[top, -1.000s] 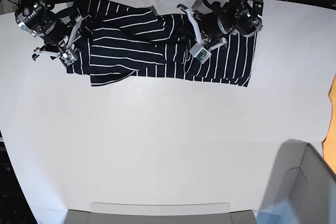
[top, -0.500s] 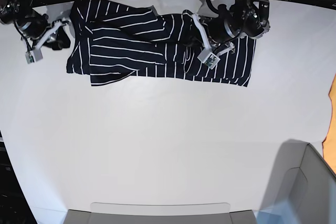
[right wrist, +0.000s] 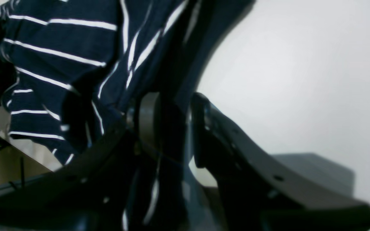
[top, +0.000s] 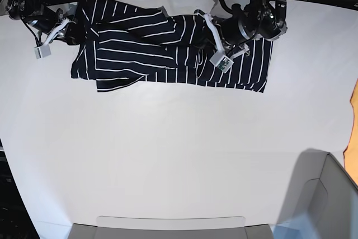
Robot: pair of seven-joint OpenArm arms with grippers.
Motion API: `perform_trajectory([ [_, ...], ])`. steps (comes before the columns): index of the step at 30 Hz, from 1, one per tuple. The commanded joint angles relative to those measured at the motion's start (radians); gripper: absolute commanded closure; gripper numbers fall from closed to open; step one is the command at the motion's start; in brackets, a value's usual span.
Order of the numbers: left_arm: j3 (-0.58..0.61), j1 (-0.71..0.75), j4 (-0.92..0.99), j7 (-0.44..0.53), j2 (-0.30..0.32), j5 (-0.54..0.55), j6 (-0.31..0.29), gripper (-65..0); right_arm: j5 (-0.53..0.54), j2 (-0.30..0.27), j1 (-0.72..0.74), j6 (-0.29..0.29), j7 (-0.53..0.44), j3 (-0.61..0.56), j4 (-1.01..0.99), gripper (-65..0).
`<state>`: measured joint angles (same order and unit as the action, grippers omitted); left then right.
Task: Fold the T-shirt properly
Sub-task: 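Lift the strip end with the right gripper and fold it toward the left gripper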
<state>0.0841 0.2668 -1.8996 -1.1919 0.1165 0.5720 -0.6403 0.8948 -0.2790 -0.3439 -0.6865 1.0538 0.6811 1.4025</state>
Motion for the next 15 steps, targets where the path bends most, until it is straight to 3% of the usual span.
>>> perform_trajectory([
  [1, 0.001, -0.004, -0.016, 0.016, 0.001, 0.015, -0.003, 0.0, -0.044, -0.004, 0.006, -0.012, 0.041, -0.031, 0.008, -17.5],
  [8, 0.003, -0.002, -0.016, 0.016, 0.001, 0.015, -0.003, 0.0, 0.022, 0.019, 0.009, -0.012, 0.039, -0.142, 0.051, -17.5],
  [15, 0.004, -0.002, -0.016, 0.016, -0.002, 0.015, -0.005, 0.0, -0.030, 0.044, 0.084, -0.012, 0.016, -0.249, 0.050, -17.4],
])
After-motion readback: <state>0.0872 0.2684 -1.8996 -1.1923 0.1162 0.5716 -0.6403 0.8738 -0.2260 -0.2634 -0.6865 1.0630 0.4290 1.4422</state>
